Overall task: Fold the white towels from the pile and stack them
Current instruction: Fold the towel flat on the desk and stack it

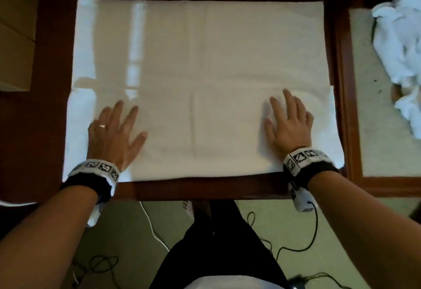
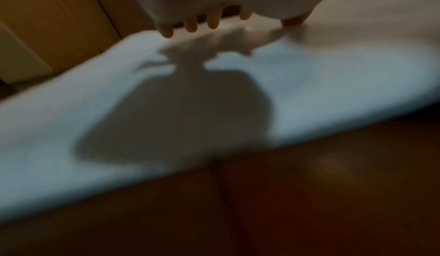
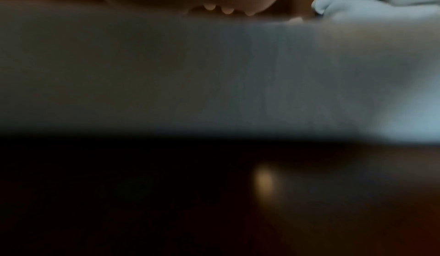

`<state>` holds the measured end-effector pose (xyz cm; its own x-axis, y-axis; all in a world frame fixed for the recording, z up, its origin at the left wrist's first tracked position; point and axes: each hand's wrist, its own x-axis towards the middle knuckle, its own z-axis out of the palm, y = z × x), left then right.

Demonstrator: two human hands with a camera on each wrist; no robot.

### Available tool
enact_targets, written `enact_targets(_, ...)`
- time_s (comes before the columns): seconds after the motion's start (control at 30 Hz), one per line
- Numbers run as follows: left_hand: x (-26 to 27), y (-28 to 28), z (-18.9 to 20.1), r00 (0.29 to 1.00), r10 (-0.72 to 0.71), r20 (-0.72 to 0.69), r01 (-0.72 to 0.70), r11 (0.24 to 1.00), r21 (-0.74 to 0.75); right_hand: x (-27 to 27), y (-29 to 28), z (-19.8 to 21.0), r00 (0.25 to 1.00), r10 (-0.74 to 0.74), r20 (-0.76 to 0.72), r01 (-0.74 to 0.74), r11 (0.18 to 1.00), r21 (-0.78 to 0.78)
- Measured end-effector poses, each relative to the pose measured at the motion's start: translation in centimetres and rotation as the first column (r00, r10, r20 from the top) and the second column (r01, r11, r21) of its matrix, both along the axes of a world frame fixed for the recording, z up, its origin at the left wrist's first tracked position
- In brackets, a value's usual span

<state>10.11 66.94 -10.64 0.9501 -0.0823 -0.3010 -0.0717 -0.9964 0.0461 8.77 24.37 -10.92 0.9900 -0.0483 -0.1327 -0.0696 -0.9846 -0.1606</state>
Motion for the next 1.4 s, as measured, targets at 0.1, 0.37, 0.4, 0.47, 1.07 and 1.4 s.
enact_targets(0.1, -4.6, 0.2, -2.1, 0.997, 0.044, -0.069, -0.045, 0.999, 0.0, -4.7, 0.2, -1.5, 0.985, 0.024, -0.172, -0.035, 0.998, -0.061)
enact_targets(0.37, -6.7, -1.9, -1.6, 0.999, 0.035, -0.003, -0.035, 0.998, -0.06, -4.0, 3.0, -0.9, 0.988, 0.06, -0.144, -0.063, 0.998, -0.014)
enact_targets(0.4, -6.6, -2.9, -1.6, 1.0, -0.014, 0.0, 0.014, 0.998, -0.065, -3.9, 4.9, -0.7, 0.987, 0.116, -0.108, -0.116, 0.993, 0.009)
enact_targets(0.47, -7.1, -4.4, -2.2, 0.994, -0.104, -0.014, 0.104, 0.994, -0.047, -4.5, 8.8, -0.9, 0.959, 0.278, -0.051, -0.276, 0.96, 0.036)
enact_targets(1.07, -5.7, -8.6, -0.7, 0.995, -0.091, 0.04, 0.095, 0.987, -0.133, -1.7, -1.4, 0.6, 0.982, 0.0, -0.19, -0.016, 0.996, -0.083)
enact_targets(1.4, -4.6, 0.5, -2.0, 0.99, 0.085, -0.114, -0.078, 0.995, 0.058, -3.3, 5.6, -0.4, 0.931, 0.177, -0.318, -0.196, 0.98, -0.028)
